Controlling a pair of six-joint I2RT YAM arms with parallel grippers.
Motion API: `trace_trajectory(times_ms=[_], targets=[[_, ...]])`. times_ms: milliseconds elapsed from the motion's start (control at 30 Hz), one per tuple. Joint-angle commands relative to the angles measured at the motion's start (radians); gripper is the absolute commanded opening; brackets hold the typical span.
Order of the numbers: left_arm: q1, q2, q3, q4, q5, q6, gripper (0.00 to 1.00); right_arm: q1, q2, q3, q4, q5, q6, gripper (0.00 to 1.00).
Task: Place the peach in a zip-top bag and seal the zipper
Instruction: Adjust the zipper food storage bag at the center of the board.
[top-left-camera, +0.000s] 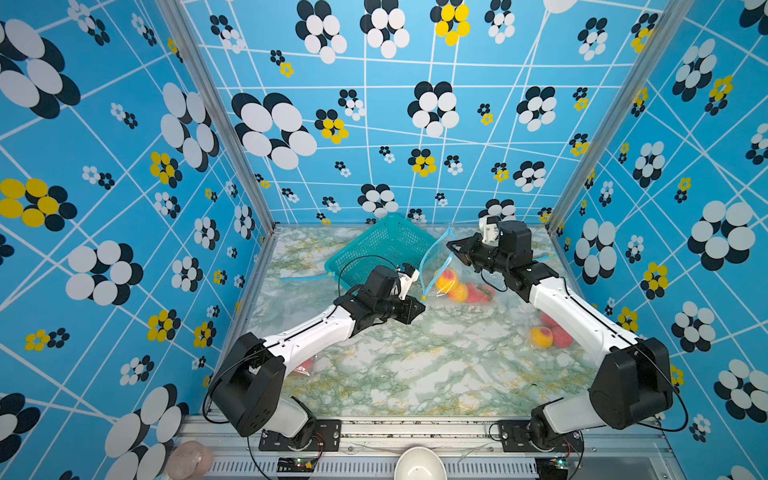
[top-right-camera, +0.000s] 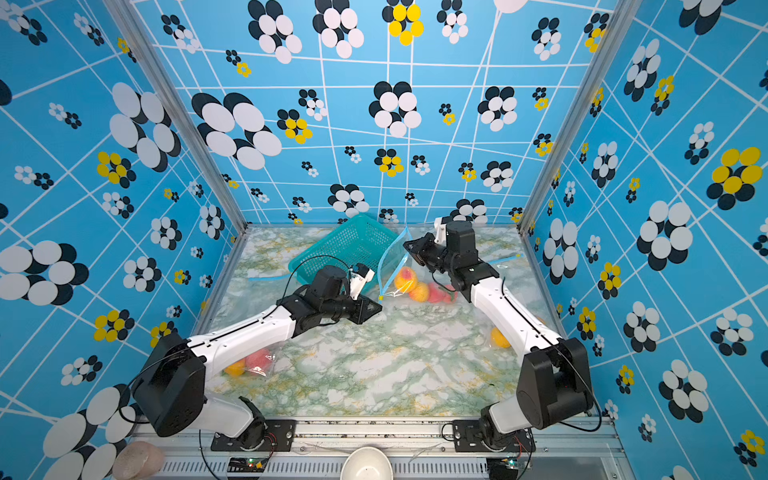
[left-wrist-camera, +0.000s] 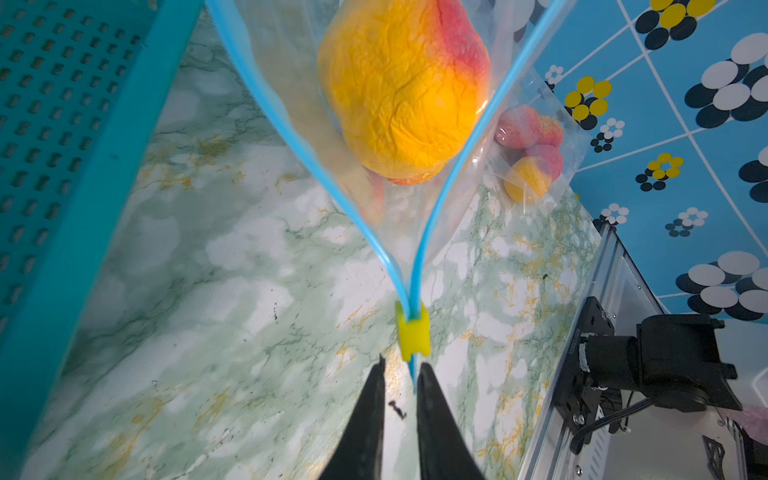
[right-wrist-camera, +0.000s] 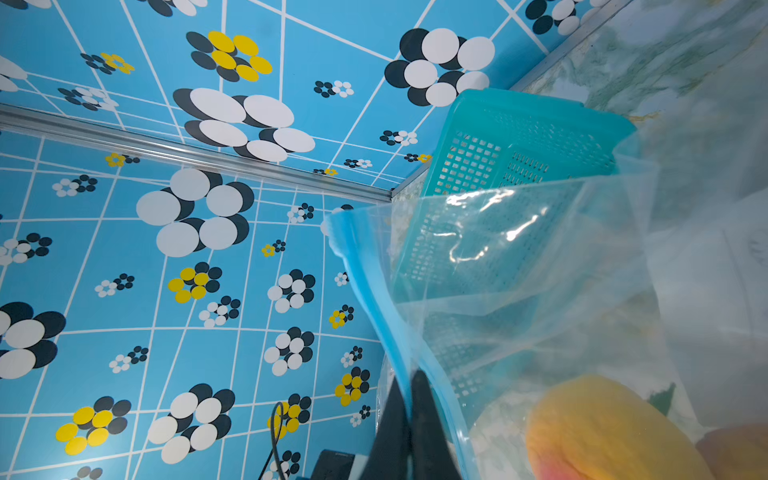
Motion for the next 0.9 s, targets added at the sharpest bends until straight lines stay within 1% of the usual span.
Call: trace_trajectory(times_ms=[0, 133, 300, 400, 467, 667, 833, 867], targets=[[-0.011, 0.012, 0.01, 0.031, -0.018, -0.006, 0.16, -0.005, -0.014, 0.013, 0.041, 0.001, 0.005, 0.0], [-0.011, 0.007, 0.004, 0.069, -0.033, -0.021, 0.16, -0.005, -0.011, 0.013, 0.042, 0.001, 0.007, 0.0], [-0.01, 0.009, 0.001, 0.105, -0.024, -0.039, 0.16, -0.005, -0.014, 0.006, 0.044, 0.001, 0.008, 0.0], [-0.01, 0.015, 0.003, 0.105, -0.023, -0.04, 0.12, -0.005, -0.02, 0.001, 0.043, 0.004, 0.007, 0.0], [-0.011, 0.015, 0.002, 0.101, -0.021, -0.04, 0.08, -0.005, -0.021, 0.002, 0.044, 0.004, 0.009, 0.0], [-0.01, -0.001, 0.003, 0.083, -0.029, -0.034, 0.06, -0.007, -0.017, -0.002, 0.045, 0.007, 0.009, 0.0], [-0.01, -0.011, 0.007, 0.07, -0.034, -0.028, 0.0, -0.006, -0.017, -0.002, 0.042, 0.007, 0.003, 0.0], [-0.01, -0.016, 0.018, 0.053, -0.04, -0.016, 0.0, -0.006, -0.017, -0.001, 0.032, 0.008, -0.009, 0.0]])
